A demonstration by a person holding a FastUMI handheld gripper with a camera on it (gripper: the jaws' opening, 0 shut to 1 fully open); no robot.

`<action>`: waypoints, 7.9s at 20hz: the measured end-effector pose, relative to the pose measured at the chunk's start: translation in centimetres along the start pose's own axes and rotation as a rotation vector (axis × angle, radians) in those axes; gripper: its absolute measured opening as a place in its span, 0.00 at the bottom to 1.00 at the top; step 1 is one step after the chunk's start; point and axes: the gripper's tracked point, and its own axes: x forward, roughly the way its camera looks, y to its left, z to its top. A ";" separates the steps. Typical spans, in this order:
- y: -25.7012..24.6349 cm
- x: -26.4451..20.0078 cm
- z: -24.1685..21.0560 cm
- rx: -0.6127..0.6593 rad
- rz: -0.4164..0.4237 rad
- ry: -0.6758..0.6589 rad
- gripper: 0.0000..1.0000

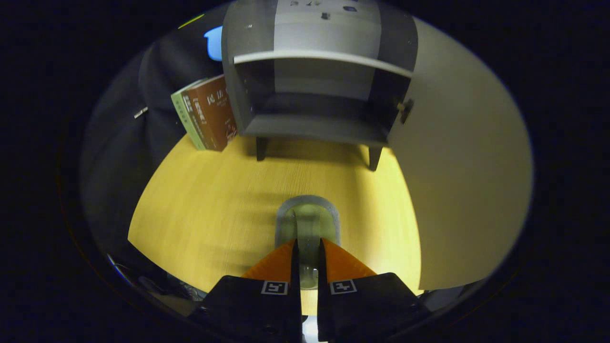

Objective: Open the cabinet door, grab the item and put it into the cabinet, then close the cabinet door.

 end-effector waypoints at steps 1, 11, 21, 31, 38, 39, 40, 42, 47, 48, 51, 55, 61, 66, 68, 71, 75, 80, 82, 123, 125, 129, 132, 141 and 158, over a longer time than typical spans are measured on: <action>-0.3 -0.6 1.5 -0.007 -0.007 -0.037 0.17; -1.3 -6.1 16.2 -0.002 0.026 -0.329 0.17; -3.1 -7.7 32.4 0.083 0.047 -0.595 0.17; -3.1 1.9 39.7 0.158 0.072 -0.561 0.17; -3.0 6.9 40.1 0.148 0.075 -0.501 0.18; -3.0 7.4 40.0 0.145 0.070 -0.493 0.18; -3.2 7.8 40.0 0.142 0.064 -0.489 0.18; -3.2 8.1 40.5 0.145 0.064 -0.507 0.17; -3.0 9.2 40.4 0.134 0.063 -0.495 0.24; -2.9 9.5 40.4 0.127 0.064 -0.494 0.25; -3.0 9.1 41.1 0.134 0.063 -0.524 0.30; -2.5 5.8 43.2 0.143 0.094 -0.646 0.32; -1.8 -3.0 43.5 0.059 0.110 -0.804 0.42; -1.7 -8.8 41.4 0.000 0.055 -0.850 0.52; -0.7 -11.4 40.6 -0.004 0.060 -0.881 0.53; 0.5 -14.8 38.8 -0.024 0.042 -0.913 0.62; 1.9 -18.0 34.8 -0.041 0.011 -0.916 0.73; 2.7 -21.1 28.3 0.006 0.039 -0.891 0.93; 2.2 -22.0 25.2 -0.003 0.049 -0.854 0.98; -14.6 -26.8 17.3 0.004 0.354 -0.780 0.98; -10.9 -25.7 18.5 0.011 0.393 -0.773 0.98; -3.1 -25.2 20.2 0.052 0.543 -0.758 0.98; -1.1 -25.5 21.4 0.000 0.527 -0.784 0.98; 1.4 -28.3 26.5 -0.039 0.452 -0.868 0.97; -4.7 -28.6 25.8 -0.002 0.264 -0.869 0.97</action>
